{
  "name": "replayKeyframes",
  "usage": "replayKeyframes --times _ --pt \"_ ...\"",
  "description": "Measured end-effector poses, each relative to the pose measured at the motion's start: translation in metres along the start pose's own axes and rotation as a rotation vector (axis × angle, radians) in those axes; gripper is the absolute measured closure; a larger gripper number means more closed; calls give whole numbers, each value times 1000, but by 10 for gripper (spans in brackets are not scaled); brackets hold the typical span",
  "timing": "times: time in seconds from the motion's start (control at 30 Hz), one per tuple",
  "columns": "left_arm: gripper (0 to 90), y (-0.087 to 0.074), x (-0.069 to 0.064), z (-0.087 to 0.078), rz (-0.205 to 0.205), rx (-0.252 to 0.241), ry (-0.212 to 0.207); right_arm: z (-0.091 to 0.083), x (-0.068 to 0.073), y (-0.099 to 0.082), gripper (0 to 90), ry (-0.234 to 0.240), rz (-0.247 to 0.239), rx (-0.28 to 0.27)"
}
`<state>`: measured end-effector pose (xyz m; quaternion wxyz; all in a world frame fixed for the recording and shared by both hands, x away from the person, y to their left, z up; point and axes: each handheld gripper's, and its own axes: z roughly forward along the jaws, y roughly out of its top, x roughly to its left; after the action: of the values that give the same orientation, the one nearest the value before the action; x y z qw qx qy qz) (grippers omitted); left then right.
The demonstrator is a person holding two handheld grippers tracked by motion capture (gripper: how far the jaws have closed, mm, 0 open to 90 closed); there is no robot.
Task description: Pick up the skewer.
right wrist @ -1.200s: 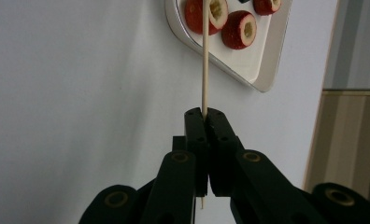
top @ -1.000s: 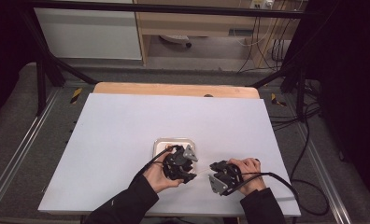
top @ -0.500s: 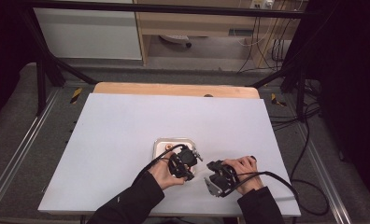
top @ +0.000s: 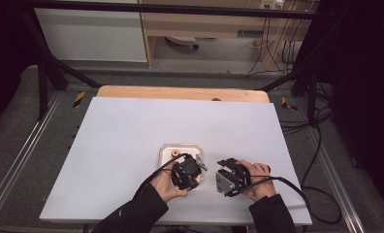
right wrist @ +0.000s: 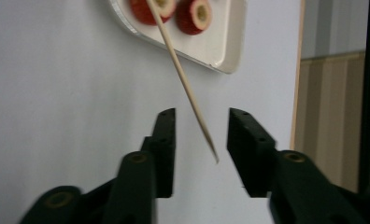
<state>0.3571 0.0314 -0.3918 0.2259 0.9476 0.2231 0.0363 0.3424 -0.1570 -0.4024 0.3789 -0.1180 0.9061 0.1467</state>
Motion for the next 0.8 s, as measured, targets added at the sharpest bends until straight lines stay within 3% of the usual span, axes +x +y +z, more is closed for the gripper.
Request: replayKeyframes --times 0.17,0.3,0.4,0.5,0.53,0.57,0.63,0.67,0.8 --pt "884 -15 2 -6 -22 -46 48 1 -6 -14 441 17 302 -33" --pt "884 -23 4 -9 -28 -57 81 0 -7 -22 357 17 470 -84" --pt "884 -29 7 -13 -36 -65 104 -2 -9 -27 297 23 585 -88" --pt "883 -37 9 -18 -51 -100 112 -1 -11 -32 267 64 706 -86" --pt "883 -41 10 -19 -52 -111 118 0 -13 -34 245 99 772 -87" --pt "883 -44 10 -20 -56 -118 127 0 -13 -34 245 99 772 -87" --pt "883 -50 11 -23 -69 -142 141 2 -13 -35 205 131 826 -83" --pt "882 -53 12 -24 -80 -157 149 5 -15 -35 158 158 883 -85" --pt "882 -65 14 -34 -91 -204 176 7 -18 -34 116 180 935 -89"
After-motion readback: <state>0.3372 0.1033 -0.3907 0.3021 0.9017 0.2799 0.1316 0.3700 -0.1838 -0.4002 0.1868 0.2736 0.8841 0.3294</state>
